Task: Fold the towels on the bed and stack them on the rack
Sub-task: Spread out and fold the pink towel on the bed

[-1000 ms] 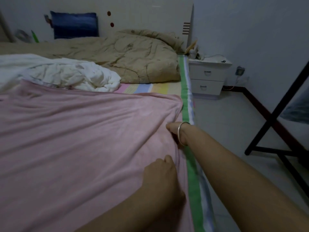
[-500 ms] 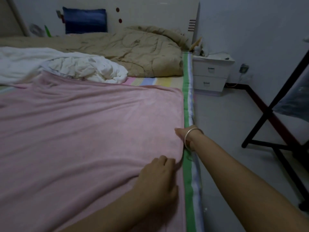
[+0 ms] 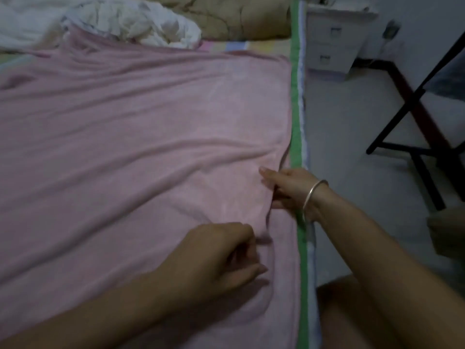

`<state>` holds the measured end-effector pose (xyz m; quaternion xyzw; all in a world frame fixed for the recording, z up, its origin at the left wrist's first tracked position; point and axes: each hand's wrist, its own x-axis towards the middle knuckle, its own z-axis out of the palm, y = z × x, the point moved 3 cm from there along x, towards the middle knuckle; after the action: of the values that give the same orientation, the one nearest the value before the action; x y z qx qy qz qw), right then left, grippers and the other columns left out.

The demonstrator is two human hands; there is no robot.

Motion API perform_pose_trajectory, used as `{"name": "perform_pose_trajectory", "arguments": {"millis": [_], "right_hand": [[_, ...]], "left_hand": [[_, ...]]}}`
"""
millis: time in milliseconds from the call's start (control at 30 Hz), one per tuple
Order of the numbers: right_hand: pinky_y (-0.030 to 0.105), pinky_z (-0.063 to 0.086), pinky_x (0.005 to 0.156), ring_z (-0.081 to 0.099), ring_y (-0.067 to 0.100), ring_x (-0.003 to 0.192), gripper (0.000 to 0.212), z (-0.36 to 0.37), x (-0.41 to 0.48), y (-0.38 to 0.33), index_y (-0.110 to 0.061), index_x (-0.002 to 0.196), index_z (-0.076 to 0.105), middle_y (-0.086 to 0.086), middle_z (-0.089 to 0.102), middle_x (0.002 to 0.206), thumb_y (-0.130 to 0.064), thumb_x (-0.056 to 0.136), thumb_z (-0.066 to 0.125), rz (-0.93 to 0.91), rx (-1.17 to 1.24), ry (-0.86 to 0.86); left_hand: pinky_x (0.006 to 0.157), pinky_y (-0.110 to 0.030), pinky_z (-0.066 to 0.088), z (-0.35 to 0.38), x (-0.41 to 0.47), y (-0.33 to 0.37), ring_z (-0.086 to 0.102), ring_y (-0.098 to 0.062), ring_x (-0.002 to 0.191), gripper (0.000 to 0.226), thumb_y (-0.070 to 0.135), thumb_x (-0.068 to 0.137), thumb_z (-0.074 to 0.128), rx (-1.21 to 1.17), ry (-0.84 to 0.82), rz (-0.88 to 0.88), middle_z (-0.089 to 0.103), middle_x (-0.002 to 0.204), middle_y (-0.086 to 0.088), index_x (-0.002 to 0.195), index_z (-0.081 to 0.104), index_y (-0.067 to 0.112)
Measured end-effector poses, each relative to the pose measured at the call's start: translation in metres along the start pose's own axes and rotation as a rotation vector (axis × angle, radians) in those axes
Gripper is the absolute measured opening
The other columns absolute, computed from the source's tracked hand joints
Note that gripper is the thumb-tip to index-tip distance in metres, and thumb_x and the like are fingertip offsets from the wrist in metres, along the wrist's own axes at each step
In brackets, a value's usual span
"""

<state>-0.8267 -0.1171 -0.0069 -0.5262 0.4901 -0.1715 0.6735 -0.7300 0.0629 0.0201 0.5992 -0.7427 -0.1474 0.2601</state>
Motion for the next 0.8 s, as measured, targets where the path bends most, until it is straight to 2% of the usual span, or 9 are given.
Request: {"name": "perform_pose_trajectory", "arguments": {"millis": [100, 200, 333, 433, 500, 567, 633, 700, 800], "right_hand": [[0.022, 0.052, 0.043, 0.063, 0.008, 0.047, 0.021, 0.011, -0.022, 0.018, -0.006, 0.083, 0.06, 0.006, 0.065, 0.075, -0.025, 0.088, 0.067, 0.004, -0.091, -0.007], [0.034, 0.059, 0.065, 0.063, 0.018, 0.065, 0.029, 0.015, -0.03, 0.03, 0.001, 0.087, 0.065, 0.013, 0.067, 0.081, -0.028, 0.088, 0.067, -0.066, -0.246, 0.09], [0.027, 0.041, 0.062, 0.048, 0.016, 0.059, 0.035, 0.019, -0.041, 0.036, -0.01, 0.066, 0.054, 0.004, 0.051, 0.064, -0.032, 0.092, 0.06, -0.149, -0.47, 0.222], [0.024, 0.039, 0.053, 0.048, 0.019, 0.063, 0.038, 0.023, -0.051, 0.038, -0.002, 0.081, 0.062, 0.007, 0.052, 0.069, -0.038, 0.092, 0.059, -0.167, -0.446, 0.253], [0.017, 0.038, 0.041, 0.045, 0.017, 0.056, 0.034, 0.025, -0.058, 0.039, -0.003, 0.078, 0.06, 0.007, 0.048, 0.066, -0.034, 0.092, 0.06, -0.15, -0.403, 0.232], [0.018, 0.043, 0.043, 0.045, 0.019, 0.053, 0.031, 0.024, -0.061, 0.045, -0.007, 0.068, 0.051, 0.01, 0.047, 0.064, -0.024, 0.092, 0.061, -0.129, -0.339, 0.214], [0.028, 0.05, 0.047, 0.049, 0.022, 0.056, 0.024, 0.02, -0.067, 0.05, -0.004, 0.075, 0.054, 0.014, 0.051, 0.071, -0.018, 0.093, 0.059, -0.093, -0.248, 0.198], [0.025, 0.049, 0.037, 0.054, 0.02, 0.048, 0.019, 0.014, -0.074, 0.055, 0.003, 0.09, 0.058, 0.016, 0.053, 0.072, -0.015, 0.094, 0.058, -0.071, -0.23, 0.187], [0.022, 0.044, 0.029, 0.046, 0.007, 0.028, 0.017, 0.007, -0.088, 0.062, 0.003, 0.087, 0.053, 0.013, 0.048, 0.062, -0.012, 0.095, 0.056, -0.076, -0.257, 0.197]], "left_hand": [[0.058, -0.021, 0.039, 0.01, -0.035, 0.006, 0.044, 0.001, 0.064, 0.033, 0.06, 0.078, 0.064, 0.019, -0.186, 0.033, 0.047, 0.072, 0.018, 0.081, 0.052, 0.029], [0.063, -0.026, 0.044, 0.02, -0.054, 0.009, 0.05, -0.005, 0.077, 0.045, 0.071, 0.071, 0.062, 0.106, -0.295, 0.058, 0.051, 0.087, 0.015, 0.09, 0.053, 0.031], [0.051, -0.027, 0.042, 0.028, -0.057, 0.017, 0.052, -0.012, 0.069, 0.027, 0.049, 0.073, 0.061, 0.286, -0.237, 0.145, 0.051, 0.082, 0.009, 0.081, 0.048, 0.027], [0.046, -0.026, 0.038, 0.032, -0.059, 0.021, 0.053, -0.016, 0.061, 0.019, 0.042, 0.075, 0.05, 0.309, -0.184, 0.092, 0.053, 0.075, 0.006, 0.077, 0.049, 0.024], [0.051, -0.026, 0.04, 0.03, -0.058, 0.021, 0.055, -0.016, 0.063, 0.016, 0.039, 0.08, 0.052, 0.257, -0.182, 0.059, 0.055, 0.077, 0.006, 0.078, 0.051, 0.023], [0.06, -0.02, 0.039, 0.025, -0.058, 0.021, 0.053, -0.006, 0.067, 0.013, 0.037, 0.085, 0.062, 0.102, -0.267, 0.008, 0.057, 0.077, 0.011, 0.081, 0.055, 0.026], [0.062, -0.012, 0.036, 0.025, -0.062, 0.026, 0.051, 0.0, 0.064, 0.011, 0.028, 0.086, 0.068, -0.127, -0.374, -0.019, 0.056, 0.07, 0.015, 0.081, 0.057, 0.029], [0.062, -0.012, 0.037, 0.029, -0.067, 0.035, 0.052, 0.0, 0.063, 0.01, 0.021, 0.087, 0.068, -0.311, -0.466, -0.055, 0.057, 0.07, 0.014, 0.082, 0.061, 0.027], [0.064, -0.018, 0.043, 0.041, -0.077, 0.041, 0.057, -0.005, 0.068, 0.003, 0.017, 0.089, 0.064, -0.334, -0.471, -0.052, 0.064, 0.077, 0.008, 0.086, 0.065, 0.017]]}}
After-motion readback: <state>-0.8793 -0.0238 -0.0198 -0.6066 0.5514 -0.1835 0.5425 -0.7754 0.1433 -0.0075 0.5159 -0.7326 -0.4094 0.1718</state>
